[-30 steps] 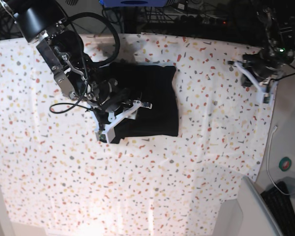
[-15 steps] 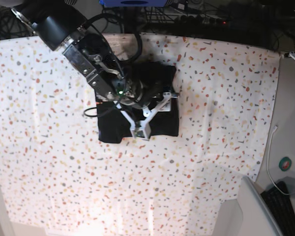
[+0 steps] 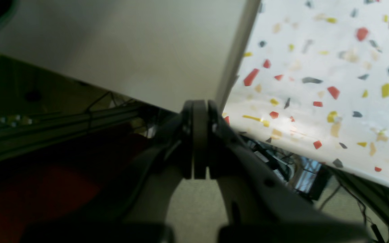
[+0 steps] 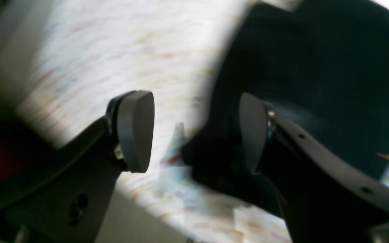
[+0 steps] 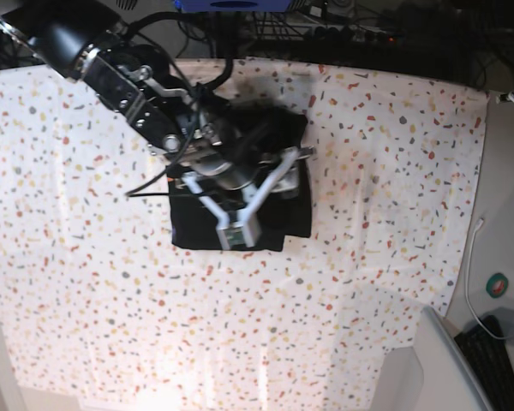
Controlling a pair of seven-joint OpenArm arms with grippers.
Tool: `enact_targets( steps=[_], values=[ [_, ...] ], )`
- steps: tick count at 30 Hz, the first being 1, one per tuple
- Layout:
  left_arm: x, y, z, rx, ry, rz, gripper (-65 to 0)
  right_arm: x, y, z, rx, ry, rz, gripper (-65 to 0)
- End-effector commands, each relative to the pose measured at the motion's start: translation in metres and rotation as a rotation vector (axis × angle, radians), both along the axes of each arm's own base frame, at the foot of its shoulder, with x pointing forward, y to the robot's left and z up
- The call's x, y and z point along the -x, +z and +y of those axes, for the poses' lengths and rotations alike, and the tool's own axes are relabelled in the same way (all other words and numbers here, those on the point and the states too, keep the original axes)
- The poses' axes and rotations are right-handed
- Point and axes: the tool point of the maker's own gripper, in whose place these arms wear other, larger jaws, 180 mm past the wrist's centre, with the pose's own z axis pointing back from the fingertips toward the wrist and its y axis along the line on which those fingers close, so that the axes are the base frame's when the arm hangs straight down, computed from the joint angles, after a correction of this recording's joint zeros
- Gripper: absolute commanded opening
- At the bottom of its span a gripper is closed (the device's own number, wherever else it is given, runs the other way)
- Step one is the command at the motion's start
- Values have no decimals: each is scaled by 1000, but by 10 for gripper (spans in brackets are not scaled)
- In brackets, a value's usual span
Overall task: Layout the t-shirt on the table in an organized manner, then fold the t-shirt properly
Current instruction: 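Press the folded bundle flat with the right gripper and release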
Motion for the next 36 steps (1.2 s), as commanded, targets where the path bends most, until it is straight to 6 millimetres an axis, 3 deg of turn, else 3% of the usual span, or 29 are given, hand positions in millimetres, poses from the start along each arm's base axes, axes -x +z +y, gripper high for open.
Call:
enact_targets(
  steps=[1, 2, 4, 8, 13, 15, 19, 23, 26, 28, 32, 36],
  values=[
    [-2, 9, 10, -28, -7, -10, -650, -17, 15, 0, -27, -28, -48, -276],
    [-1, 6, 10, -23, -4, -13, -650, -22, 10, -9, -17, -52, -42, -285],
    [-1, 2, 11, -16, -2, -28, -650, -38, -3, -24, 14, -91, -38, -368],
    [4, -5, 17, -7, 8, -24, -650, -76, -24, -46, 78, -146, -179, -650],
    [8, -6, 20, -10, 8, -10, -650, -93, -45, -44, 112, -169, -180, -650],
    [7, -6, 19, -9, 8, -13, -650, -89, -51, -26, 109, -124, -161, -650],
    [6, -7, 17, -7, 4, -15, -650, -61, -58, 17, 115, 23, -163, -650],
    [-3, -20, -3, 20, -71, 25, -650, -46, -61, 39, 167, 119, -201, -650],
    [-9, -29, -17, 39, -113, 40, -650, -38, -63, 43, 188, 138, -221, -650],
    [-13, -32, -24, 50, -133, 44, -650, -30, -50, 52, 152, 153, -228, -650],
    [-22, -36, -38, 62, -183, 48, -650, -4, -31, 51, 113, 198, -171, -650],
    [-33, -31, -37, 54, -182, 23, -650, 19, -42, 51, 108, 212, -106, -650]
  ],
)
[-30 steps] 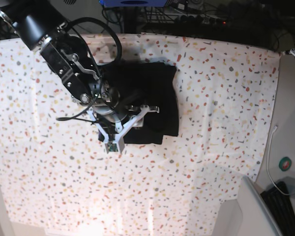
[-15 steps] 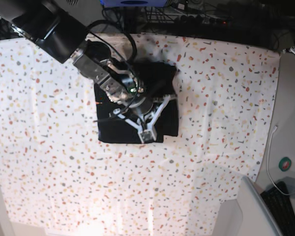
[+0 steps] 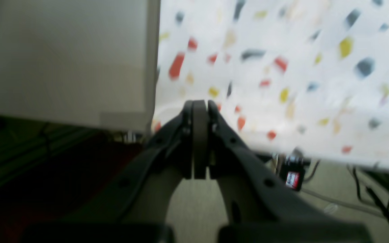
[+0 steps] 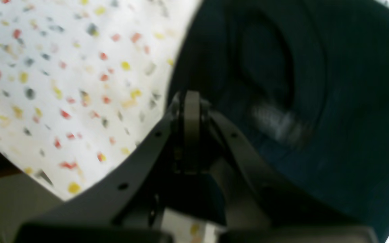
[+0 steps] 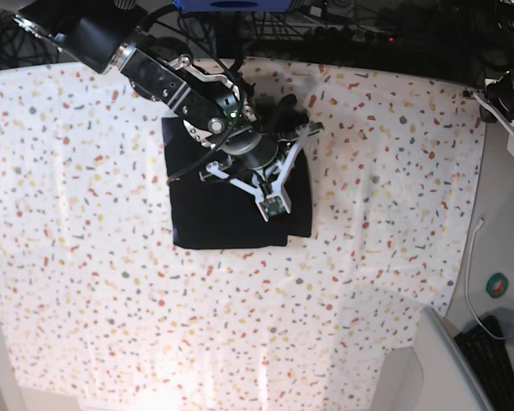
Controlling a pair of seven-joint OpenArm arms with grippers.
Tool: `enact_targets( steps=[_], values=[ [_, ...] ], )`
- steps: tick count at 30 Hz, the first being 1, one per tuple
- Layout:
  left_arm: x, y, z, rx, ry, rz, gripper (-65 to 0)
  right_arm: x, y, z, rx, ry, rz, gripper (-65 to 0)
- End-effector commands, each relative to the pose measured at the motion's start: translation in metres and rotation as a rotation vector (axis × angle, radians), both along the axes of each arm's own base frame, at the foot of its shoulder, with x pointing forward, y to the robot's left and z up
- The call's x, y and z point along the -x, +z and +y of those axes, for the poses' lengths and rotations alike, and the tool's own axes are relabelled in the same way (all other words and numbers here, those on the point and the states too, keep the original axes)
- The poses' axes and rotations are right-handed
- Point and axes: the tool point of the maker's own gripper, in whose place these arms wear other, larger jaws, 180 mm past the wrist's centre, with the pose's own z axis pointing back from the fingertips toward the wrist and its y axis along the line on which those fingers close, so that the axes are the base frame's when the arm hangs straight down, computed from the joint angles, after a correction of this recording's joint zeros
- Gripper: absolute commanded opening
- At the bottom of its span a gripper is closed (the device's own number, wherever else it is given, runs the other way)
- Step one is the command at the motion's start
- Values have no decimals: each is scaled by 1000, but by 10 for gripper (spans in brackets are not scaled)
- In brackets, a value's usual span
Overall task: Layout the t-shirt on the table in an organized manner, then fold the t-shirt properly
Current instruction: 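Press the folded bundle flat with the right gripper and release, then grasp opposite sides of the folded bundle with both grippers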
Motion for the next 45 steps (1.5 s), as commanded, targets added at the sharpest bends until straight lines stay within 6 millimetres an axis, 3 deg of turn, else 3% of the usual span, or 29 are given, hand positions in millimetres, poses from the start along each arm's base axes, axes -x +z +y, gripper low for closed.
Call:
enact_targets(
  steps=[1, 5, 11, 15, 19, 23, 26, 28, 30, 34, 36, 45],
  values=[
    [-7, 13, 10, -33, -7, -30, -650, -4, 5, 5, -14, 1, -18, -650],
    [-15, 15, 9, -31, -11, -47, -650, 5, -17, 2, 29, 4, 30, -650],
    [-26, 21, 4, -26, -19, -76, -650, 17, -21, 12, 29, 42, 50, -650],
    [-43, 21, -28, -7, -102, -97, -650, 30, -19, 21, 23, 111, 101, -650],
    [-66, 23, -78, 37, -196, -92, -650, 35, 17, 33, -35, 176, 91, -650],
    [-90, 29, -118, 96, -228, -120, -650, 10, 52, 2, -91, 68, 66, -650],
    [-106, 30, -149, 147, -258, -125, -645, -18, 58, -49, -101, -111, 69, -650],
    [-111, 25, -172, 191, -285, -120, -426, -31, 58, -81, -107, -218, 70, -650],
    [-111, 17, -199, 238, -323, -106, -258, -37, 56, -114, -91, -298, 62, -650],
    [-114, 1, -243, 340, -391, -80, -43, -33, 55, -143, -59, -345, 50, -650],
    [-115, -6, -258, 410, -394, -96, 0, -29, 53, -148, -44, -343, 54, -650],
    [-114, -44, -282, 601, -326, -27, 0, -18, 45, -152, -26, -337, 76, -650]
  ],
)
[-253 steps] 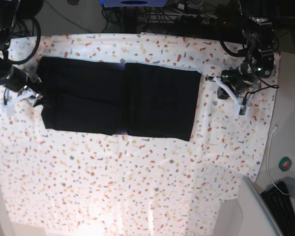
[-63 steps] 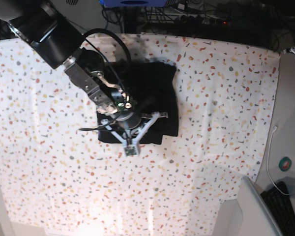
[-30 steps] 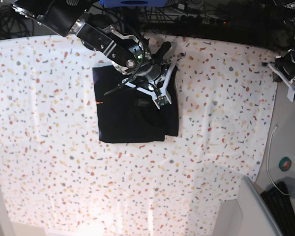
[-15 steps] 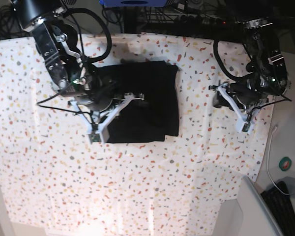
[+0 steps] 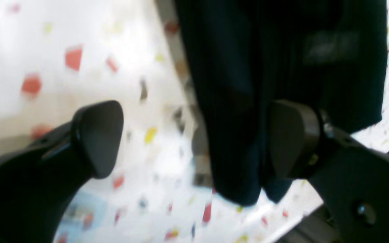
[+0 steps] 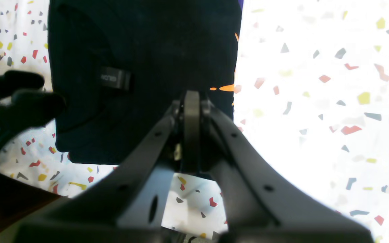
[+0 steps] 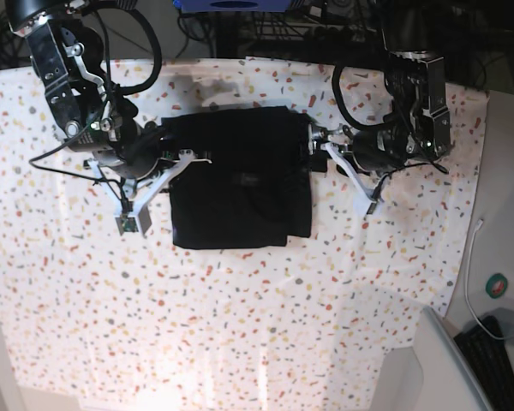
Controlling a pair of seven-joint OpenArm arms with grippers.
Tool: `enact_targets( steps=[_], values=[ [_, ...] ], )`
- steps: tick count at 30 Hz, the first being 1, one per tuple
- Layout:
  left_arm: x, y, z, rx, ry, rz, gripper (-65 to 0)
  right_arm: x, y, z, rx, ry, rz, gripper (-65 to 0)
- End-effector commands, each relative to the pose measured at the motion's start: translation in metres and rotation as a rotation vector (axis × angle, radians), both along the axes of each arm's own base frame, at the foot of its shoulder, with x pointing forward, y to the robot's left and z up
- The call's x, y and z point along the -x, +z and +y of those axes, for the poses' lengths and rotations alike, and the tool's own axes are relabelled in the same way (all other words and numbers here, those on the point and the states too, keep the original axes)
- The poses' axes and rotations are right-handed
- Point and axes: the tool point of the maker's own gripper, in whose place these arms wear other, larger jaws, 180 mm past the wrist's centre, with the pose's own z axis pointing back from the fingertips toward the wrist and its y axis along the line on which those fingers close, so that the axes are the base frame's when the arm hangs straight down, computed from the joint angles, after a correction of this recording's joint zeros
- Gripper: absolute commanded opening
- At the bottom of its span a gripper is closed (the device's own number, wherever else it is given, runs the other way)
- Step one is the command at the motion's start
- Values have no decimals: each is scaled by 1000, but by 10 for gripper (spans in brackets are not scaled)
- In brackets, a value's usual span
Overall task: Layout the t-shirt on the table in an organized manner, then fold the t-shirt properly
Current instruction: 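Grasp opposite sides of the folded bundle with both grippers, then rotate and square the folded bundle with the left gripper, then release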
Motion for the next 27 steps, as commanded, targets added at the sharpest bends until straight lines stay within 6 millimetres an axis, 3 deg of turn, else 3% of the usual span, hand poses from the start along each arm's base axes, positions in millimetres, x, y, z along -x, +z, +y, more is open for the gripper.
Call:
enact_targets(
  steps=[1, 7, 10, 12, 14, 18, 19, 22, 27],
  values=[
    [-3, 1, -9, 7, -32, -4, 0, -7, 11, 2, -8, 6, -44, -650],
    [0, -11, -34, 28, -91, 14, 0, -8, 11, 1, -8, 2, -46, -650],
    [11, -25, -40, 38, -101, 54, 0, -8, 11, 1, -8, 2, -46, -650],
    [18, -33, -39, 41, -98, 88, -76, -9, 11, 0, -7, 1, -46, -650],
    [20, -36, -35, 35, -96, 99, -201, -9, 11, -4, 4, 2, -48, -650],
    [11, -34, -24, 5, -102, 91, -609, -14, 13, -19, 18, -38, -88, -650],
    [7, -34, -16, -31, -120, 86, -650, -15, 13, -30, 24, -71, -100, -650],
    [2, -37, -9, -198, -284, 73, -650, -19, 13, -56, 42, -152, -124, -650],
    [0, -44, -6, -568, -722, 18, -650, -19, 13, -91, 73, -241, -126, -650]
  ],
)
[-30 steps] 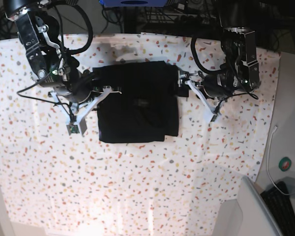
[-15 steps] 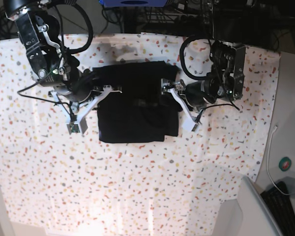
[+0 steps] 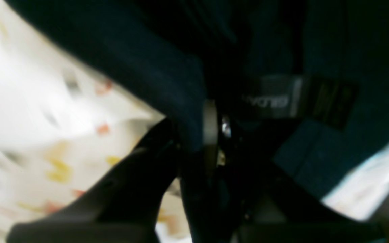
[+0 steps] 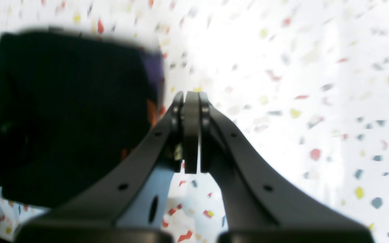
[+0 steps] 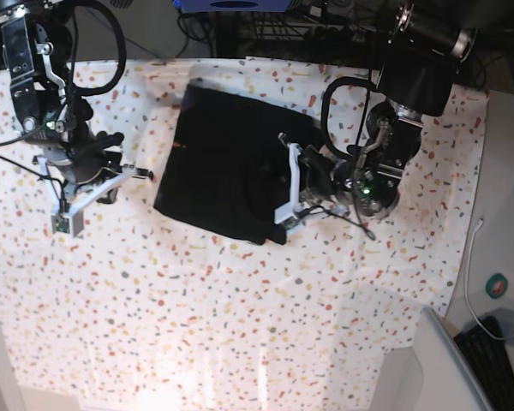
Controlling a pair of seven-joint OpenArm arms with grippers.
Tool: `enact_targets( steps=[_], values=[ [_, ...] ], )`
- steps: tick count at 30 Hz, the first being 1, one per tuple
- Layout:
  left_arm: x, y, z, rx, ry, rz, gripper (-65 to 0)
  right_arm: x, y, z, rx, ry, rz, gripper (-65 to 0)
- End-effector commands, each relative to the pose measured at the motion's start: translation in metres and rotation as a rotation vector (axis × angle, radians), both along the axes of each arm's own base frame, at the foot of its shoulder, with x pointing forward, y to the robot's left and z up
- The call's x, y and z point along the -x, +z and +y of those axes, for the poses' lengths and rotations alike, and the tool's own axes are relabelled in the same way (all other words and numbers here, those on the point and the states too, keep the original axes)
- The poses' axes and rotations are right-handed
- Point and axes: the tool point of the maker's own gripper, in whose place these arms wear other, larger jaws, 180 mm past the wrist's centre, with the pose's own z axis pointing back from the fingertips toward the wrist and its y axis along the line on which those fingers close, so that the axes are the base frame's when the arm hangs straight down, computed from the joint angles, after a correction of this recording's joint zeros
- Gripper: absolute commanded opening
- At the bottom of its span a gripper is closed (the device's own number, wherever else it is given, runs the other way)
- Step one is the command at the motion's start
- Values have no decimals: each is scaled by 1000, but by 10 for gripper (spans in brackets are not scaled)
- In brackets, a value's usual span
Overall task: Layout the t-shirt on the table in an organized manner, then fold the t-shirt properly
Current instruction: 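Rotate and square the folded bundle with the left gripper, then release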
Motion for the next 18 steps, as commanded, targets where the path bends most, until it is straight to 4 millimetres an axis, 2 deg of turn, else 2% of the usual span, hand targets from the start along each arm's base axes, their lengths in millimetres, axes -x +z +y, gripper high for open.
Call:
enact_targets(
  steps=[1, 5, 10, 13, 18],
  values=[
    [8, -14, 36, -247, -87, 2, -650, -7, 11, -11, 18, -18, -43, -650],
    [-17, -6, 35, -438, -343, -134, -650, -3, 10, -35, 34, -83, -39, -650],
    [-47, 8, 12, -491, -526, -310, -650, 6, 6, -52, 48, -127, -24, -650],
    [-60, 19, -18, -456, -564, -382, -650, 13, 3, -59, 57, -146, -10, -650],
    [-70, 32, -53, -418, -643, -457, -650, 22, -2, -65, 61, -165, 10, -650]
  ],
)
